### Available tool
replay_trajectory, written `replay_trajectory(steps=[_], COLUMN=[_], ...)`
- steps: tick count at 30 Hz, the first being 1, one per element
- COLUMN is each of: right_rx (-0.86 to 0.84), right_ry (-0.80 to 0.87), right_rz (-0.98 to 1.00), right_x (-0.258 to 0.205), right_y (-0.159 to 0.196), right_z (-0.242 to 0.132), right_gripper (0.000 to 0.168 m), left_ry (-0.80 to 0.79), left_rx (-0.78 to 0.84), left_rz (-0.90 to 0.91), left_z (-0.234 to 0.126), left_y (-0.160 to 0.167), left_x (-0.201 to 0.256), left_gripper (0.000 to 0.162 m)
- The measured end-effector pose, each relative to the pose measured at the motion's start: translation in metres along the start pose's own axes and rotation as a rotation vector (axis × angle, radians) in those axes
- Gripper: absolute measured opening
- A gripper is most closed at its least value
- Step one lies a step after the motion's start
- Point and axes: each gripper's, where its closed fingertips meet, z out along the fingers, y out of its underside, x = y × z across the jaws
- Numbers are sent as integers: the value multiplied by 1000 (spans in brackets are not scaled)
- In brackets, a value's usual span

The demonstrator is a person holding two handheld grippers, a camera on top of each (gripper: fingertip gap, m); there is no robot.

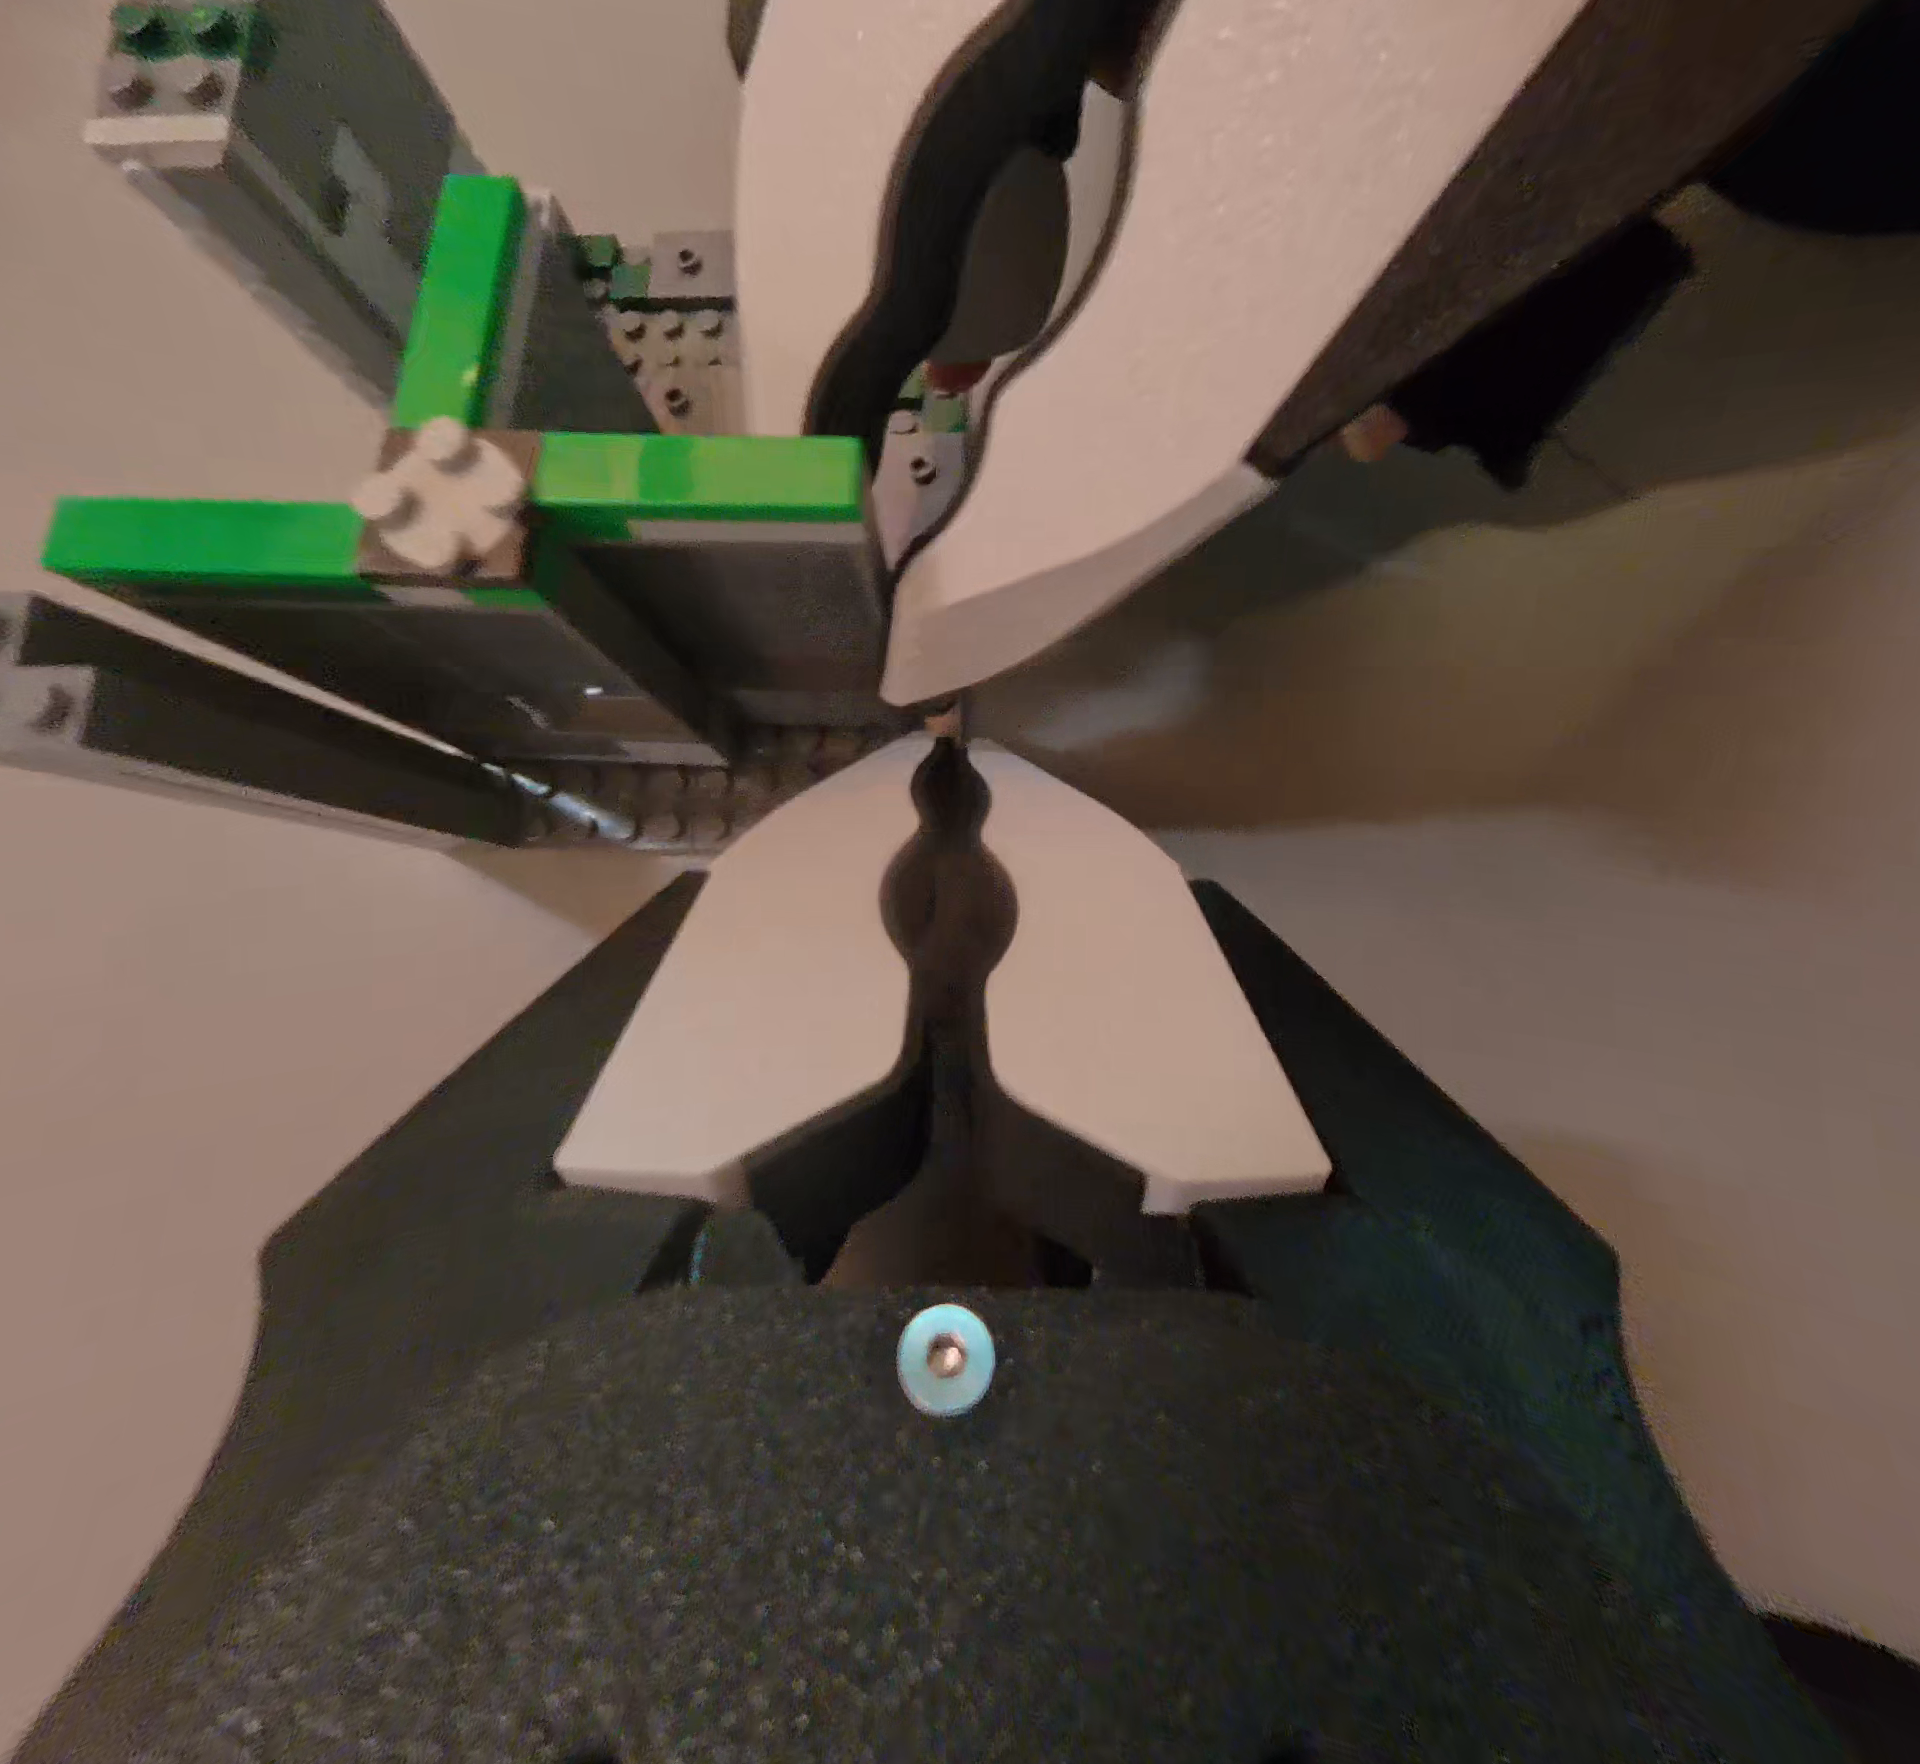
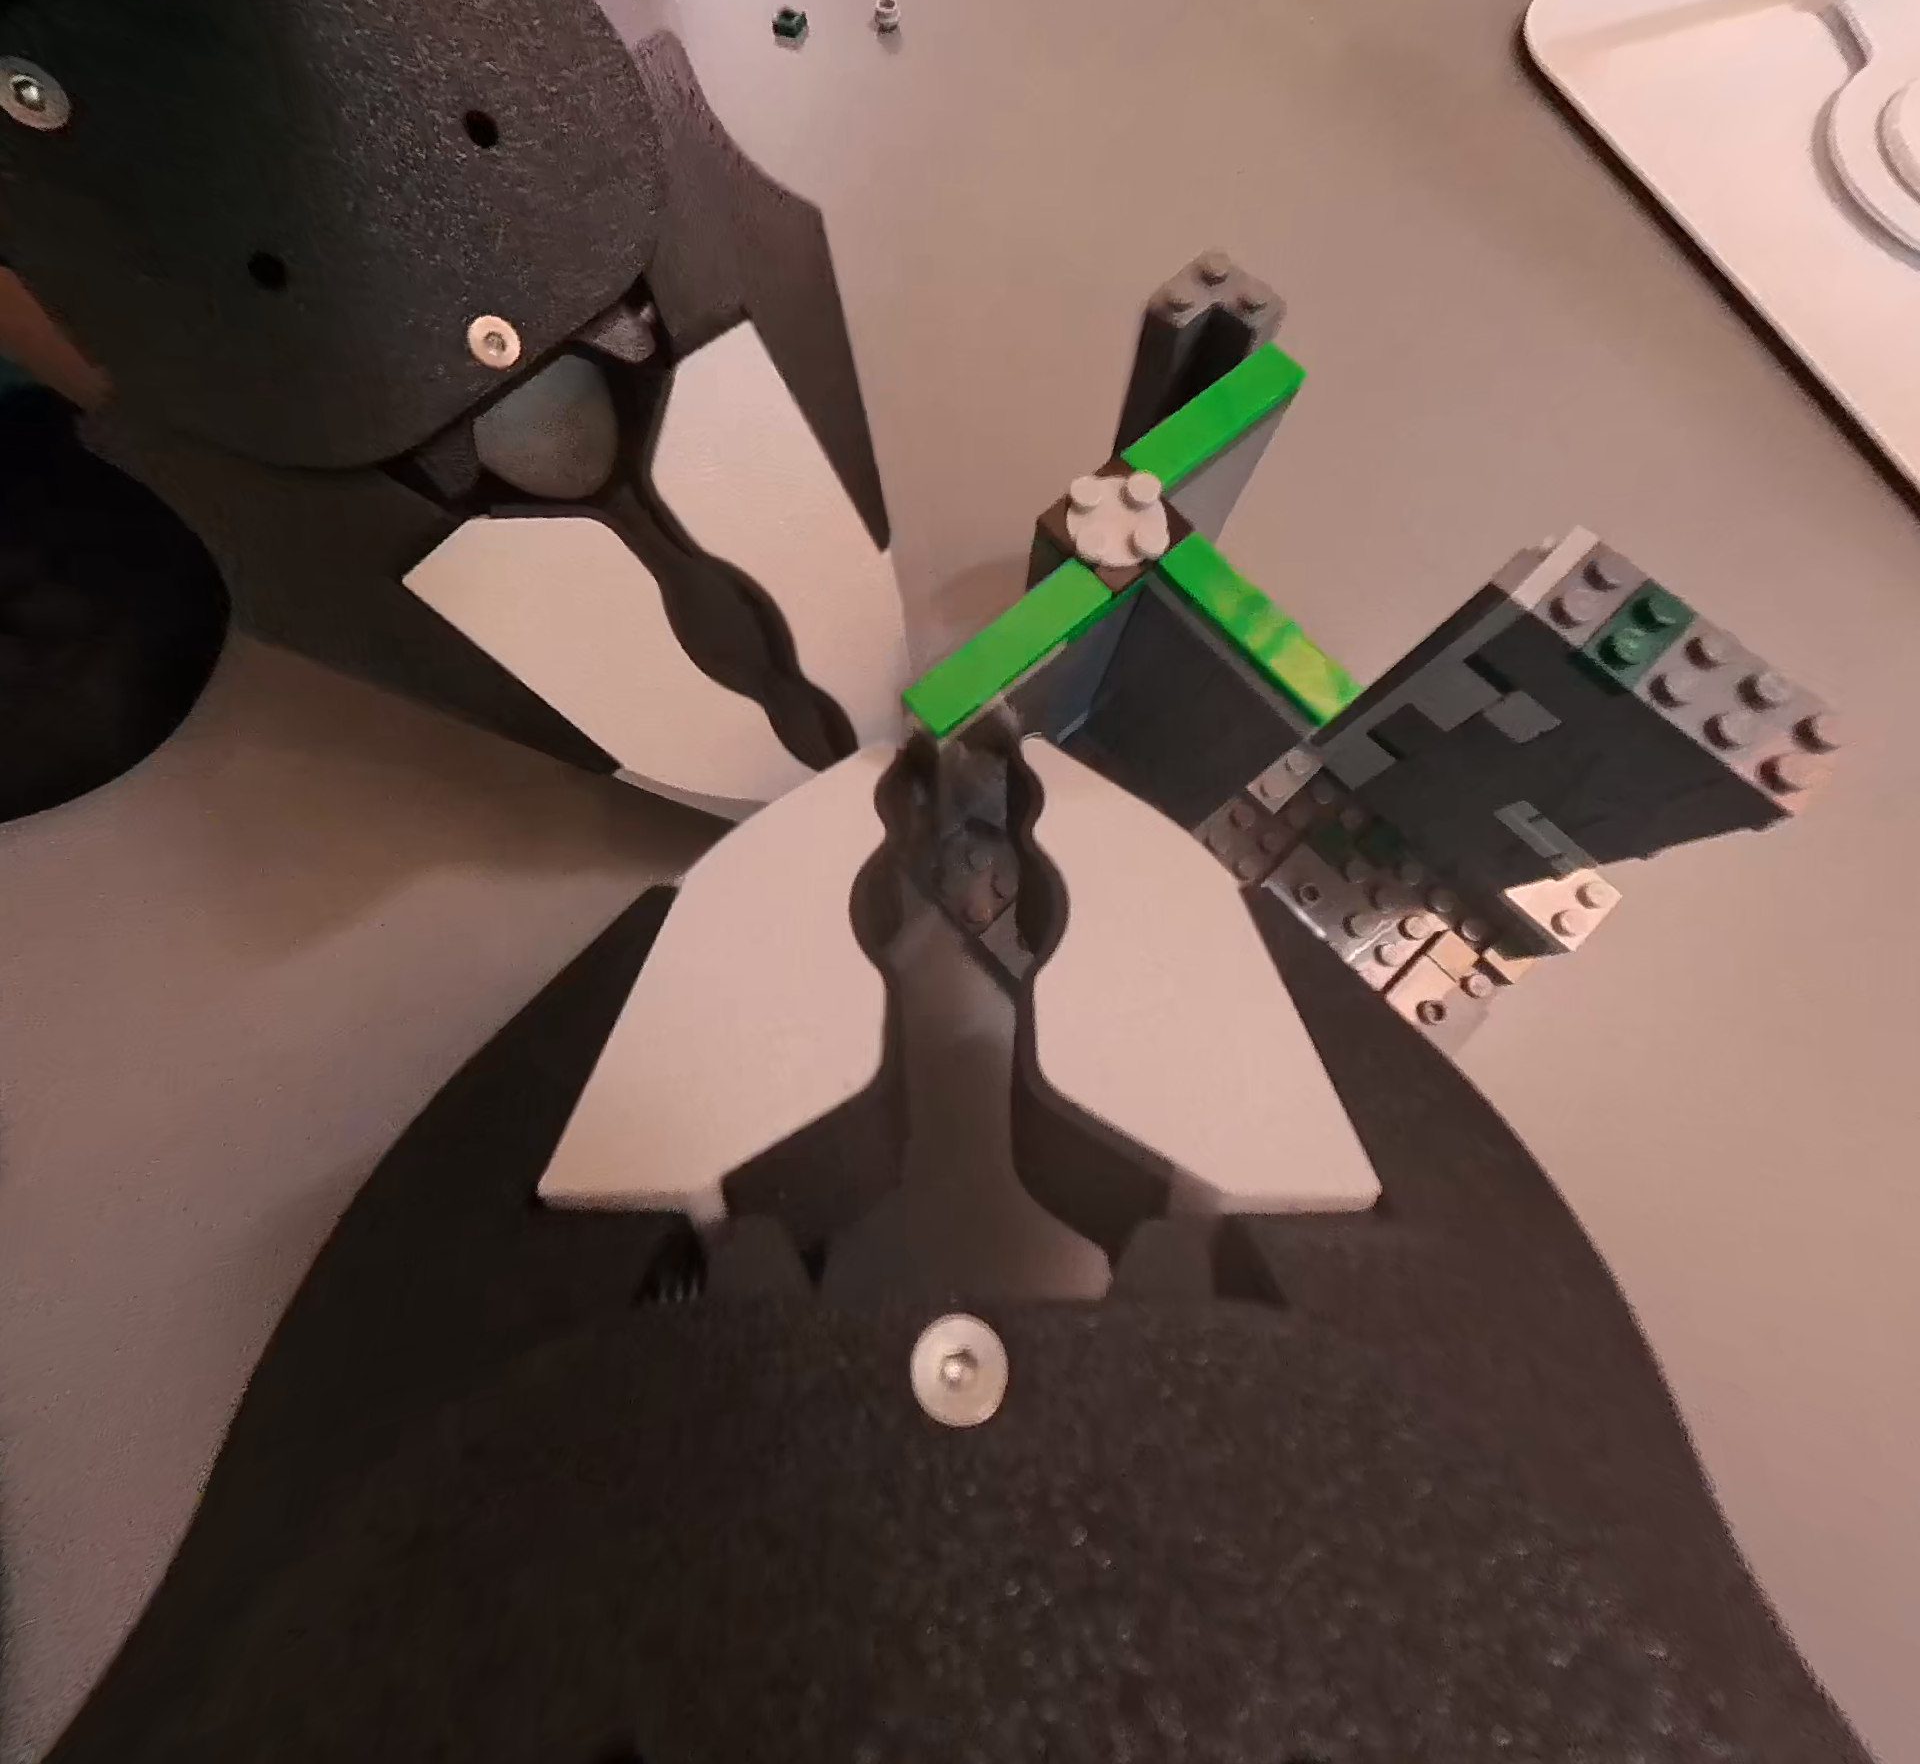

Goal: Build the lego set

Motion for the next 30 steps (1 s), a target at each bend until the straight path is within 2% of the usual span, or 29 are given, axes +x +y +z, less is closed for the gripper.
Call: replay_trajectory(steps=[3, 6, 12, 16, 19, 21, 30], right_rx=[-35, -41, -20, -30, -34, -31, -62], right_ry=[-13, -10, 3, 1, 53, 64, 70], right_rz=[-67, -70, -17, 68, 92, 109, 41], right_x=[-3, -3, 0, -6, 0, 3, 6], right_y=[4, 3, -3, -8, -10, -11, -8], right_z=[0, -1, -6, 3, 10, 12, 8], right_gripper=[11, 10, 16, 25, 26, 19, 14], left_ry=[-91, -53, -58, -85, -92, -93, -99], left_rx=[-10, -7, -2, -20, -31, -32, -29], left_rz=[31, -18, -11, -2, 14, 18, 22], left_z=[-1, -4, -9, -10, -9, -9, -8], left_y=[2, 4, 6, 8, 10, 10, 10], left_x=[-10, -13, -14, -21, -22, -21, -21], left_gripper=[0, 0, 12, 19, 16, 14, 12])
